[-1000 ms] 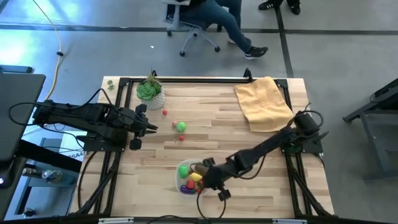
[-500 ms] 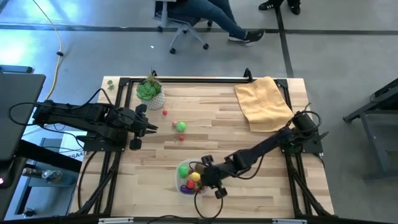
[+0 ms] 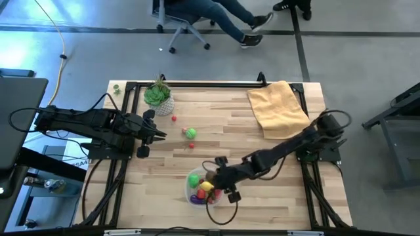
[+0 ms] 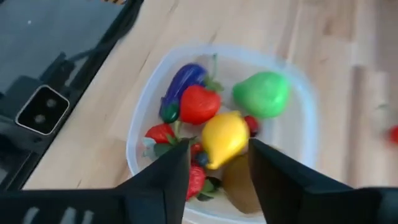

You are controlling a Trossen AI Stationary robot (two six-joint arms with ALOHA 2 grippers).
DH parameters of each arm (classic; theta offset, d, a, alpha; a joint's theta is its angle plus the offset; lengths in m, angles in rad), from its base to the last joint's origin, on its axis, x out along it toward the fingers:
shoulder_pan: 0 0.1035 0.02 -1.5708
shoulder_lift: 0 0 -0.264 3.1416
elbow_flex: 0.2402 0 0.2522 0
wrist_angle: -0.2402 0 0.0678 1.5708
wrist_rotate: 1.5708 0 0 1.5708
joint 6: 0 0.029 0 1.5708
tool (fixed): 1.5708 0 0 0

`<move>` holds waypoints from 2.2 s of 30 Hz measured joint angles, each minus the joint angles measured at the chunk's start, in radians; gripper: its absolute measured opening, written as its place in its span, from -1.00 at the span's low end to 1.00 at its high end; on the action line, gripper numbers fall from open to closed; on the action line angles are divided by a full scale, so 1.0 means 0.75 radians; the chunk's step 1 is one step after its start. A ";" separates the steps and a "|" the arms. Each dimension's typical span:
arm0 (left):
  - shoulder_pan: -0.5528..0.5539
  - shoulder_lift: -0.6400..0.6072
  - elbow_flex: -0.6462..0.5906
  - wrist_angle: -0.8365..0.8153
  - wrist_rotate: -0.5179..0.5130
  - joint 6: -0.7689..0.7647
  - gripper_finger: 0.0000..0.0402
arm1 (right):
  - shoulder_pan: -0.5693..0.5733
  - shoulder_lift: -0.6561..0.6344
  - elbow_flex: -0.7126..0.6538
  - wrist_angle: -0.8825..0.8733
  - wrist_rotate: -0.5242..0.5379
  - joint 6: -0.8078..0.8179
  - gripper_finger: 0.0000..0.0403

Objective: Pick and placing Produce into tupperware
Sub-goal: Put the green cabbage into the transparent bin

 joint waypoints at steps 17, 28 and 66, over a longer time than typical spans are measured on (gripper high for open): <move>0.000 0.000 0.000 0.000 0.000 0.000 -0.80 | -0.213 -0.541 -0.001 -0.300 0.156 0.142 -0.75; 0.000 0.000 0.000 0.001 0.000 0.000 -0.80 | -0.281 -0.597 -0.002 -0.269 0.263 0.368 -0.93; 0.000 0.000 0.000 0.047 -0.124 0.035 -0.80 | -0.403 -1.185 -0.867 0.421 0.104 0.453 -1.00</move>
